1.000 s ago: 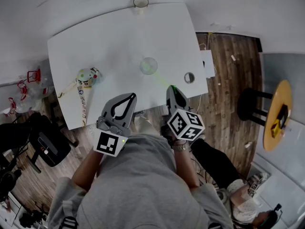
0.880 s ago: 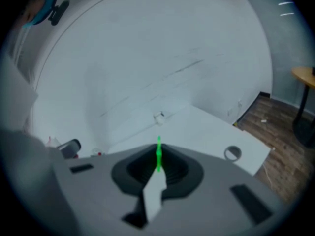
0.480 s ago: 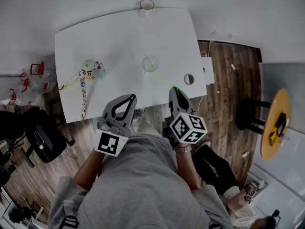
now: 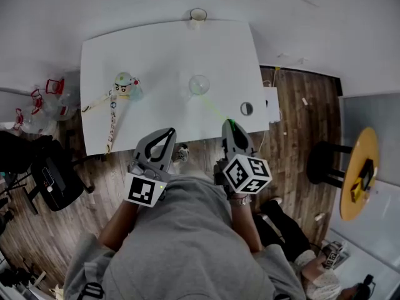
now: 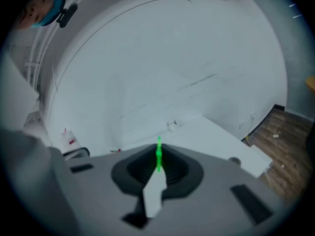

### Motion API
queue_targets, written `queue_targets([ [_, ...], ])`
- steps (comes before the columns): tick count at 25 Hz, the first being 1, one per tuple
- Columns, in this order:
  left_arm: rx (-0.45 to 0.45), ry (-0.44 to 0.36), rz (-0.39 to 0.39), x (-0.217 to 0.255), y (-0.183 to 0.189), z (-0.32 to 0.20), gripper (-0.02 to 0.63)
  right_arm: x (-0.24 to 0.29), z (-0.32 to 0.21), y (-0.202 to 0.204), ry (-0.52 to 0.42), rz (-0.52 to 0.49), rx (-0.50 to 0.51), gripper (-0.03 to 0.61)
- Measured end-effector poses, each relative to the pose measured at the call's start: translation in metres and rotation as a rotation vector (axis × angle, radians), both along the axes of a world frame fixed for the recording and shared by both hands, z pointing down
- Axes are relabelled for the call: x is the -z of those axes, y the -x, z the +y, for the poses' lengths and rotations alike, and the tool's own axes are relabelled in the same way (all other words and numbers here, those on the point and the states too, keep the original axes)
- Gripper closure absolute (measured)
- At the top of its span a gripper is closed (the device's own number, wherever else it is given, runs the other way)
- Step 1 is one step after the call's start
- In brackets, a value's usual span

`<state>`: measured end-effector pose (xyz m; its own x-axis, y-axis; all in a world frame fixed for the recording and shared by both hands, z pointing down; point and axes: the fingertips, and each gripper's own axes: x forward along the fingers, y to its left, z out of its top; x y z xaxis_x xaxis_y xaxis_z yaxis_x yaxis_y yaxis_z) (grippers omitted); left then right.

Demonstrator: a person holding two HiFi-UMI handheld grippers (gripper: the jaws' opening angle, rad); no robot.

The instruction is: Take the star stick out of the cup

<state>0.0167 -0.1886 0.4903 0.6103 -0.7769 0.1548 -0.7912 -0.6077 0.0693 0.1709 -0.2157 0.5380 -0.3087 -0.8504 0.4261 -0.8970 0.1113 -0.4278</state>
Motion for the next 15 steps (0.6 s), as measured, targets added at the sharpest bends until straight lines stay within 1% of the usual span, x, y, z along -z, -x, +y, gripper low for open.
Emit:
queue_targets([
  [6,0.037,-0.033,-0.006,0.009,0.007,0.012,0.582,0.01,0.013,0.004,-0.04,0.018,0.038,0.532],
  [15,0.049,-0.077,-0.031,0.019,0.006,0.026,0.581,0.023,0.029,0.007,-0.101,0.031,0.09,0.532],
])
